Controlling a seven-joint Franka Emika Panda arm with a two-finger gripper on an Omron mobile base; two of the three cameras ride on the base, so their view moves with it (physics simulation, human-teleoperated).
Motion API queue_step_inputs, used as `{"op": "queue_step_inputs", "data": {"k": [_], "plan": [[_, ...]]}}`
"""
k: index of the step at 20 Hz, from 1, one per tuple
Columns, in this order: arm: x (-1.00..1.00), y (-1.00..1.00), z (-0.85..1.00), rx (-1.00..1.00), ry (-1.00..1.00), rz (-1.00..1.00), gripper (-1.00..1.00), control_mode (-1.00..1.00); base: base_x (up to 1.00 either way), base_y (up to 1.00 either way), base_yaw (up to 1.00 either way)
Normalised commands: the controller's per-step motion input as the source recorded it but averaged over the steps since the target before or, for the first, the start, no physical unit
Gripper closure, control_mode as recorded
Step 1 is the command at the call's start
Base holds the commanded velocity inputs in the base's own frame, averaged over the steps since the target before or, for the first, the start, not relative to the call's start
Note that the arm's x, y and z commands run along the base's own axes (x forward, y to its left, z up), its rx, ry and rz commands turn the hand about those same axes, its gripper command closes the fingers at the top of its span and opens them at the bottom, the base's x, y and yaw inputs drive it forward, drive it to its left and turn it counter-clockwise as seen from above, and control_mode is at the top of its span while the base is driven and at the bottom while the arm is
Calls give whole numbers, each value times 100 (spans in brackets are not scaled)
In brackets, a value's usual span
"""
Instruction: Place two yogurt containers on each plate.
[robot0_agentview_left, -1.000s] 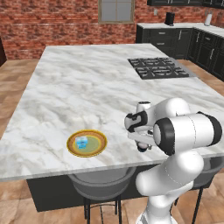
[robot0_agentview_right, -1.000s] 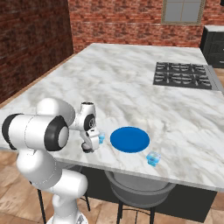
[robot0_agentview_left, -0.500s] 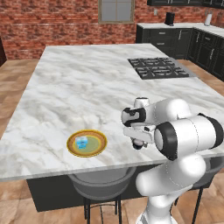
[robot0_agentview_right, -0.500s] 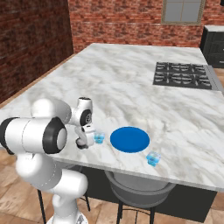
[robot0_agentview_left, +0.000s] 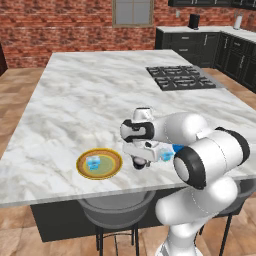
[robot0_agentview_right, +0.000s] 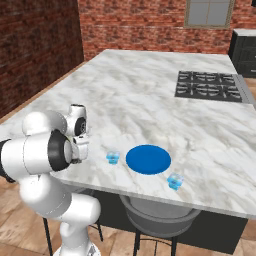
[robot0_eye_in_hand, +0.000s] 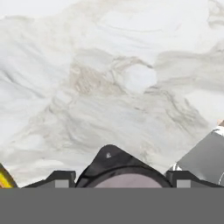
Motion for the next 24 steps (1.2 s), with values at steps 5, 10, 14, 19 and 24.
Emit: {"op": "queue_step_inputs", "data": {"k": [5, 10, 14, 19, 24], "plan": [[19, 78, 4, 0, 4, 0, 100, -100, 0, 0, 0], [31, 35, 0, 0, 4, 0, 100, -100, 0, 0, 0], [28, 20, 0, 0, 1, 0, 100, -100, 0, 0, 0], [36, 16, -3, 0, 0, 0, 100, -100, 0, 0, 0], [19, 33, -6, 0, -3, 0, 100, -100, 0, 0, 0]]}}
